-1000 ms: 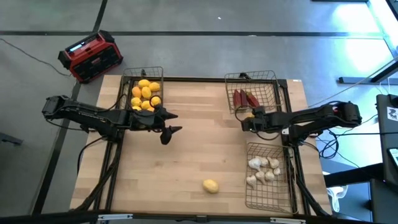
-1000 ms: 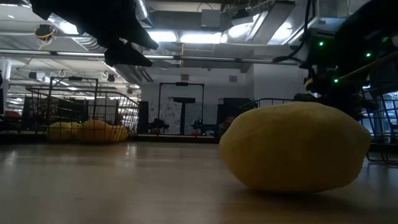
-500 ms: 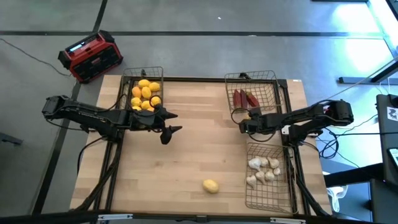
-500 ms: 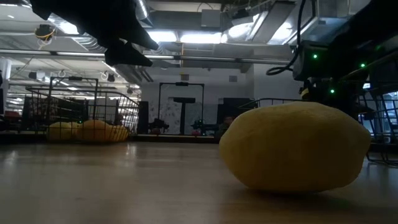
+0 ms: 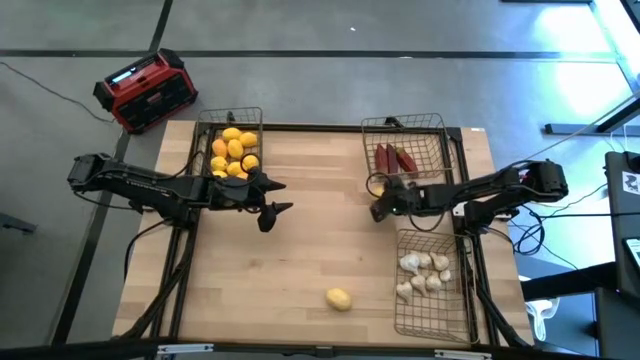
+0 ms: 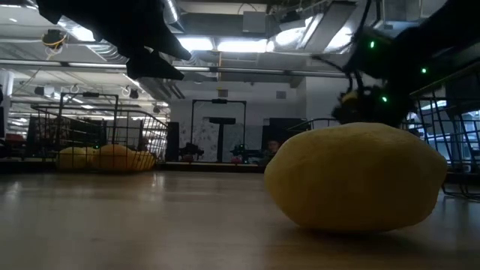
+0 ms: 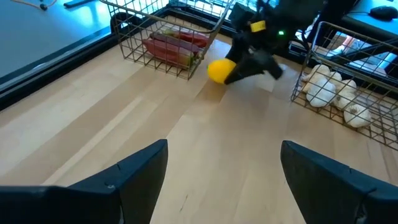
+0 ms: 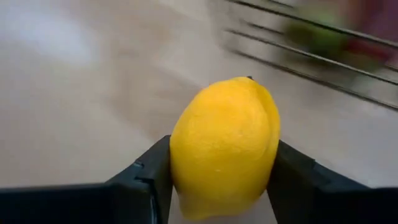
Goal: Sort produce into baskets
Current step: Put the yellow lemon into the top left wire basket
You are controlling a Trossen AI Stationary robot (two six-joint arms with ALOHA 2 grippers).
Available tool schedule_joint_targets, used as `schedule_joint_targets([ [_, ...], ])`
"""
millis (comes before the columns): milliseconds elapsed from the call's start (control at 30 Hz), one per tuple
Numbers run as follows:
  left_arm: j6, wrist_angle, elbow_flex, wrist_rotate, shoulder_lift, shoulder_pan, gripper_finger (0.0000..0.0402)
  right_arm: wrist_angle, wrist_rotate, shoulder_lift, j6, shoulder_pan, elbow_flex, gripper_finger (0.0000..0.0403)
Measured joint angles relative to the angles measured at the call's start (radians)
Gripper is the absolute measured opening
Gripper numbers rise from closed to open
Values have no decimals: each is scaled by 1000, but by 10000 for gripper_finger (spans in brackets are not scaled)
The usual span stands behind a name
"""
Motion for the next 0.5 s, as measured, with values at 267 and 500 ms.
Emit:
schedule_joint_targets([
  [267,-16,0,0,17,0,0,306,202,-45,0,-180,121,49,189],
  [500,-54,5,0,47,0,0,306,339,10,0,-406,220,102,196],
])
